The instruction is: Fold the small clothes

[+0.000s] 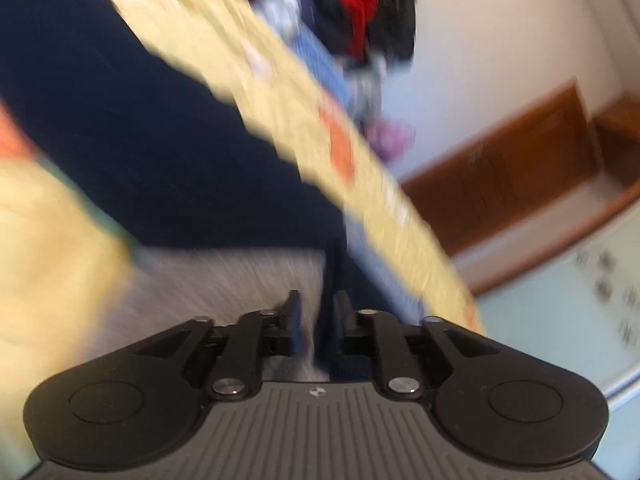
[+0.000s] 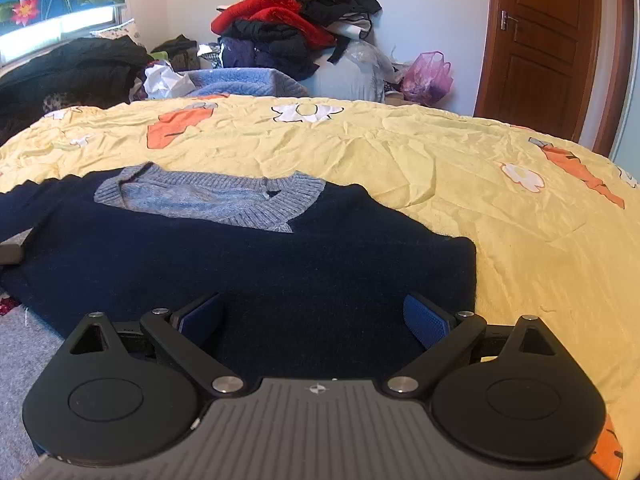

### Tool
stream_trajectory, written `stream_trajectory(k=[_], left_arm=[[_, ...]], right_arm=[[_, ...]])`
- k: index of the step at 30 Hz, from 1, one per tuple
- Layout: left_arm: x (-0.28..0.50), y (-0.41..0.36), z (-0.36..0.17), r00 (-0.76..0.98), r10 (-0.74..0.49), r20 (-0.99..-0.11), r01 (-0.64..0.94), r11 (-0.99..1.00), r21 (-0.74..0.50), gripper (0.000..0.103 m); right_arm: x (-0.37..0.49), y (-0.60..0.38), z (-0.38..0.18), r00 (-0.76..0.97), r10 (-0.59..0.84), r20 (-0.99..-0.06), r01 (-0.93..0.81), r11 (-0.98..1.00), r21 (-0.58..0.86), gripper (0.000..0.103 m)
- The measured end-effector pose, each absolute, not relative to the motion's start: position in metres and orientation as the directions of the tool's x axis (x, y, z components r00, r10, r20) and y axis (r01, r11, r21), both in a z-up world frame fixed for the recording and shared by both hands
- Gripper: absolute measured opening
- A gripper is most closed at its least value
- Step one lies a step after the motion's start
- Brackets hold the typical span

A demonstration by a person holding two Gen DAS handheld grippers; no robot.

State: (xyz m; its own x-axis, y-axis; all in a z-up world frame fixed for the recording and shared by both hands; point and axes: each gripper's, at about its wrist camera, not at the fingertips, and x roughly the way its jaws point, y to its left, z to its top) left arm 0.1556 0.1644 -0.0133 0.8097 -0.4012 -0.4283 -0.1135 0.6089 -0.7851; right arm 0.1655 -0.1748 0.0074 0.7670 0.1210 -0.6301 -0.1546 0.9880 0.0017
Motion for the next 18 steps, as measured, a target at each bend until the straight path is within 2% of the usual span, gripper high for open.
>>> stream_trajectory(k=[1,2,3,4,5,7,9,13,18], left_arm=[[0.144,0.184,-0.008,0.846,-0.356,-0.397,-0.129,0.586,-0.8,0.034],[0.135,0.206,-0.004,0.876,-0.295,-0.38,-0.161,0.564,-0.81,0.051],[0.126,0.229,0.0,0.901,-0.216,-0.377,-0.211,0.541,-0.814,0.061],[0.116,0.254,0.003,0.916,-0.114,-0.383,-0.277,0.509,-0.815,0.075],[0.106,0.279,0.007,0.919,-0.007,-0.394,-0.345,0.469,-0.813,0.079],[0.092,0.326,0.009,0.892,0.155,-0.425,-0.451,0.384,-0.806,0.079],[0.085,0.365,0.006,0.851,0.239,-0.467,-0.522,0.293,-0.801,0.079],[0.093,0.413,-0.008,0.806,0.221,-0.55,-0.589,0.198,-0.784,0.078],[0.115,0.434,-0.012,0.805,0.202,-0.559,-0.593,0.236,-0.769,0.077]], right_arm=[[0.165,-0.174,0.008,0.768,0.122,-0.629,-0.155,0.988,0.002,0.097],[0.165,-0.175,0.007,0.768,0.124,-0.628,-0.156,0.988,0.005,0.098],[0.164,-0.175,0.008,0.768,0.128,-0.627,-0.157,0.988,0.01,0.098],[0.165,-0.175,0.007,0.768,0.131,-0.627,-0.158,0.987,0.012,0.099],[0.165,-0.175,0.007,0.767,0.133,-0.628,-0.16,0.987,0.013,0.1],[0.165,-0.175,0.007,0.766,0.137,-0.628,-0.163,0.986,0.017,0.101],[0.165,-0.176,0.007,0.765,0.144,-0.628,-0.166,0.986,0.024,0.102],[0.165,-0.176,0.007,0.765,0.144,-0.628,-0.166,0.986,0.024,0.103],[0.165,-0.176,0.007,0.765,0.146,-0.628,-0.167,0.986,0.026,0.103]])
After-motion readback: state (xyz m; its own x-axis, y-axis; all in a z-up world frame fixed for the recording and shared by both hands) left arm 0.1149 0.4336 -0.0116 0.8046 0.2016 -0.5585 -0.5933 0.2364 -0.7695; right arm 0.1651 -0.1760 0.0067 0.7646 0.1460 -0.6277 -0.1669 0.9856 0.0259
